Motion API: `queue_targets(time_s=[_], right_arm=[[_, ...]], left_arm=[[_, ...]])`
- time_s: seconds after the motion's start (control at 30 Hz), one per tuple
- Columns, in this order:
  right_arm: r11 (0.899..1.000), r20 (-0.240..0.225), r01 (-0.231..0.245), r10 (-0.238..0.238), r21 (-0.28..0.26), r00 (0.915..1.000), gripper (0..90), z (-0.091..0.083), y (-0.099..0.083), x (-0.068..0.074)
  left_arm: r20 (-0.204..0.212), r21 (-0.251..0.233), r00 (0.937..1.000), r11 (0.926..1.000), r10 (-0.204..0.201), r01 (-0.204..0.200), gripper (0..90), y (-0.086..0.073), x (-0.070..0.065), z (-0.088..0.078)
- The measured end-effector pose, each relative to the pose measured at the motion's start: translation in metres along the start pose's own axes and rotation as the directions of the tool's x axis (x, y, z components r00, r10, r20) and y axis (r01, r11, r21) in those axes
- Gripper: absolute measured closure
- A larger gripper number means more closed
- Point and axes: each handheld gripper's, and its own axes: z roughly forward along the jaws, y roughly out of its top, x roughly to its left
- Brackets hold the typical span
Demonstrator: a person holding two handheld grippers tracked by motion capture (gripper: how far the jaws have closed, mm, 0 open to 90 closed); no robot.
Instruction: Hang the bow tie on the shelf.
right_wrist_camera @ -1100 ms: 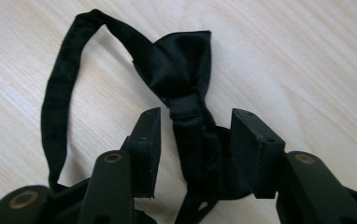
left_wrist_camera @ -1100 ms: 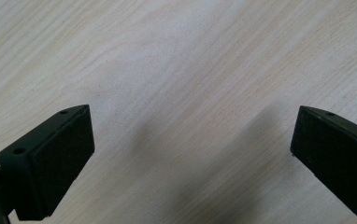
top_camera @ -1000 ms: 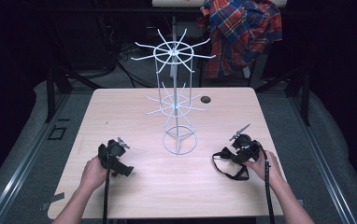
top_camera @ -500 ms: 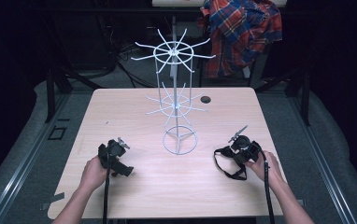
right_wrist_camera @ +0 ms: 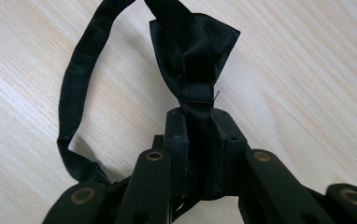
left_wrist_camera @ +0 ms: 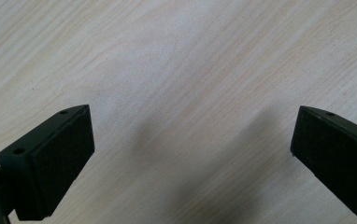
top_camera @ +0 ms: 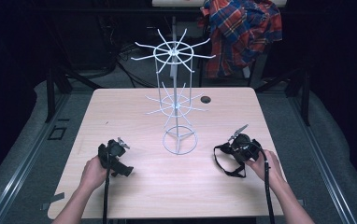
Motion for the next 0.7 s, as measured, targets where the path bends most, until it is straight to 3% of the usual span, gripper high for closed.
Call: queue_targets(time_s=[0.7], right_arm=[[0.998,0.024,0.014,-0.013,-0.066,0.9996,78.4,-0.024,0.006,0.002]], left_arm=[[-0.002,-0.003,1.0,1.0,0.001,-0.001,0.0,0.0,0.0,-0.001]])
